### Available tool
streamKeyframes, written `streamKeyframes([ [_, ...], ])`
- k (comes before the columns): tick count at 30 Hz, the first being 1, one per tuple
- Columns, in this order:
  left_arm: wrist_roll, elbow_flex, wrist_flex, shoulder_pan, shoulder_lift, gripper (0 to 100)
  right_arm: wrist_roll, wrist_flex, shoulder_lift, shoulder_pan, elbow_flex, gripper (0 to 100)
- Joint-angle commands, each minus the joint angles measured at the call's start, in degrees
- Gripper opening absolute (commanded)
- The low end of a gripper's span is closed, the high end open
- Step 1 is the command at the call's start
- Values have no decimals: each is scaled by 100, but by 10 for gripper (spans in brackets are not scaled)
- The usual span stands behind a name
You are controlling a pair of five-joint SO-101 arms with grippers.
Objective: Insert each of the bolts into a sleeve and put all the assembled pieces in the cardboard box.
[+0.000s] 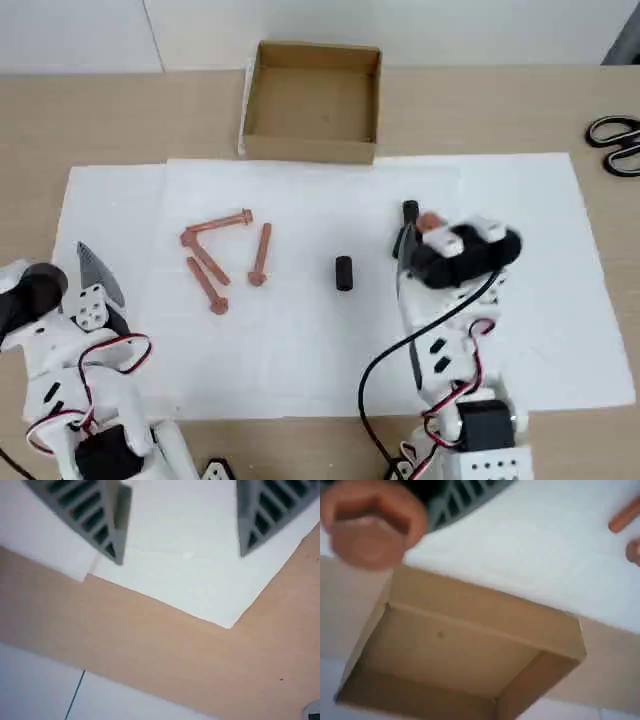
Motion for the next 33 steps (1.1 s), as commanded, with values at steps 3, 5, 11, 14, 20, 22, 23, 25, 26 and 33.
streamKeyframes([
  [3, -35, 75, 9, -9, -44, 144, 70, -84, 3073, 66, -3314, 4],
  [5, -35, 145, 9, -9, -44, 144, 53, -127, 4224, 57, -4378, 4],
  [11, -35, 251, 9, -9, -44, 144, 70, -1007, 7292, -92, -7103, 4],
  [14, -35, 259, 9, -9, -44, 144, 70, -1112, 8743, -338, -8211, 4],
  [20, -35, 259, 26, -9, -44, 144, 70, -1103, 11477, -602, -10409, 4],
  [22, -35, 259, 123, 0, -44, 144, 70, -1059, 12198, -593, -11059, 4],
  [23, -35, 259, 141, 0, -44, 144, 70, -936, 12514, -593, -11358, 4],
  [25, -35, 259, 264, 0, -44, 144, 70, -576, 13103, -602, -12000, 7],
  [26, -35, 259, 325, 0, -44, 144, 70, -444, 13376, -602, -12299, 7],
  [33, -53, 268, 615, 0, -35, 145, 79, 233, 14923, -664, -14207, 8],
])
